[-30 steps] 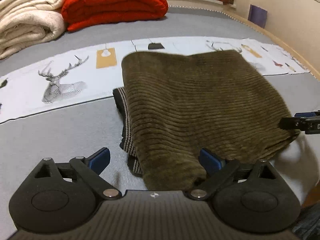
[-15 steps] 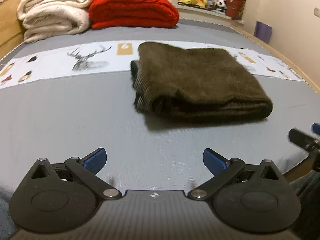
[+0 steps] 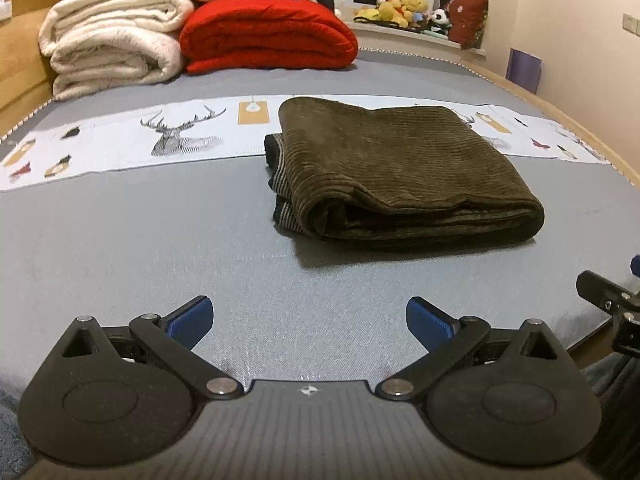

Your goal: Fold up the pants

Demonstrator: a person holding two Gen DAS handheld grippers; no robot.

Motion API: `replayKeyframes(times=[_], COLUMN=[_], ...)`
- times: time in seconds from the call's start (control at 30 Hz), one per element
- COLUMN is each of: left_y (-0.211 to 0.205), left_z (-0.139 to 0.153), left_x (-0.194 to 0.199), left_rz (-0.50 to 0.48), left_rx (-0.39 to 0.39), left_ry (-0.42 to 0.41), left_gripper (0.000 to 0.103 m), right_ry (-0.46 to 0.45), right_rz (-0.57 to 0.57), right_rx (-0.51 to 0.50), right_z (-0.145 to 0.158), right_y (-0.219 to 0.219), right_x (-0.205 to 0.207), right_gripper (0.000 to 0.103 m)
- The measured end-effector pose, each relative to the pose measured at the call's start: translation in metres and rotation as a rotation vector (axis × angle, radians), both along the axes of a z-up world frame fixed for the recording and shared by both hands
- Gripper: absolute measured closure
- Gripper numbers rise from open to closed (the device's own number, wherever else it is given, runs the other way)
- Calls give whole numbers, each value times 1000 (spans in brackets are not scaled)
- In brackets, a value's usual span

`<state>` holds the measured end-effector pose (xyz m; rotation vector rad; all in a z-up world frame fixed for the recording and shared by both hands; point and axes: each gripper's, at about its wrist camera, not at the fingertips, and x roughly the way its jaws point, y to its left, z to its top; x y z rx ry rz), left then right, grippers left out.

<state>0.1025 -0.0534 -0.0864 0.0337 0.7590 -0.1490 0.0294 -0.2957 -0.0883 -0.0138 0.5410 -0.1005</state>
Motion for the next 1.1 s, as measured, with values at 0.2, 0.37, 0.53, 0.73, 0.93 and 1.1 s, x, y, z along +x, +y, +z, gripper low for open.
replayKeyframes(times=[0.2,0.37,0.53,0.73,0.93,1.1], left_y=[1,-2,-3,-3,-5,-6], left_z=[0,-1,-2,-2,-3,-3], left_x=[4,4,5,5,5,6], left_rz=[11,1,0,14,-5,-2], left_rx=[3,13,13,25,31,28], left_ry=[5,4,8,-1,6,10], left_gripper=[0,0,0,0,0,0], right_ry=[-3,-4,-4,-5,-3,-3], right_rz=[10,10,12,11,12,13], right_rx=[-16,-11,-14,-16,-19,-19], right_z=[-1,-1,-1,-1,-2,-2], right_y=[2,1,2,1,3,3], right_x=[1,1,2,2,3,3], right_gripper=[1,1,1,1,1,1])
